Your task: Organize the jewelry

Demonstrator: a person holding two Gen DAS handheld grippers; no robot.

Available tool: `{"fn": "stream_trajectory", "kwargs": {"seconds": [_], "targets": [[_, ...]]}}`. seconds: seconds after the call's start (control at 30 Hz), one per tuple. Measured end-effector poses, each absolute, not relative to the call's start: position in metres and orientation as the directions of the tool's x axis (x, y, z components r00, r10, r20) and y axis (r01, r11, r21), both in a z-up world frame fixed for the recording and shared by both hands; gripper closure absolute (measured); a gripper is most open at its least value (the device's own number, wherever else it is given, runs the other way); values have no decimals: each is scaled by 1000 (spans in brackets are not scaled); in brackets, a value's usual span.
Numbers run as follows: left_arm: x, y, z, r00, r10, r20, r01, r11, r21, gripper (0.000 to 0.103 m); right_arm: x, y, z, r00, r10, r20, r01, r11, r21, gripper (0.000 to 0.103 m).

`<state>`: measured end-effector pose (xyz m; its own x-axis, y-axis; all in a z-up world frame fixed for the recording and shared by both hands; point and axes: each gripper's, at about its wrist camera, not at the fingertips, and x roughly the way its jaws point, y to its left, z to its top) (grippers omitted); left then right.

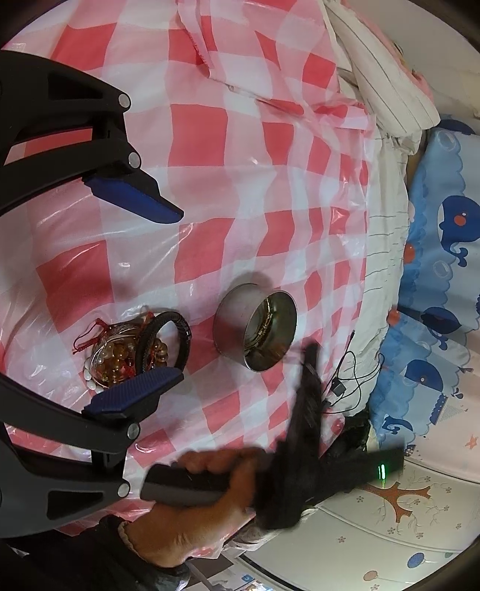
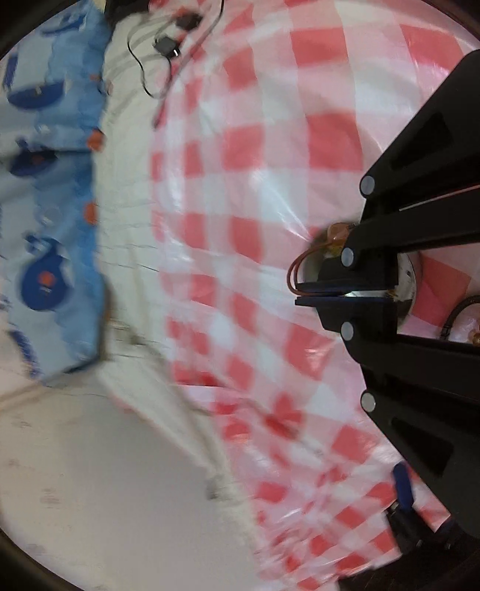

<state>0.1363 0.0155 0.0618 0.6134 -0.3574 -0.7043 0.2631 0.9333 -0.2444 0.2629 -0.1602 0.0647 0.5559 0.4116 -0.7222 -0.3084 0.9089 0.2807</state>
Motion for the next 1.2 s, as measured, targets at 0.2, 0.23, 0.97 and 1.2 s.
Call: {"fn": "stream_trajectory", "kwargs": {"seconds": [0.2,0.23,0.97,1.2], "targets": [[134,11,63,613,-345,-711,279,936,-214,26,238,-171,61,599,412,-687,-279,911,303,59],[134,11,63,611,-345,-713,282,936,-211,26,225,-181,65,612,409,-676,-274,912,304,59],[142,-16,36,541,-401,-740,342,908,-242,25,119,-224,32,541,454,-708,-289,891,351,55],[169,-13,16,517,-440,-734,183,895,-407,26,119,-230,33,545,476,-690,-277,879,387,51]]}}
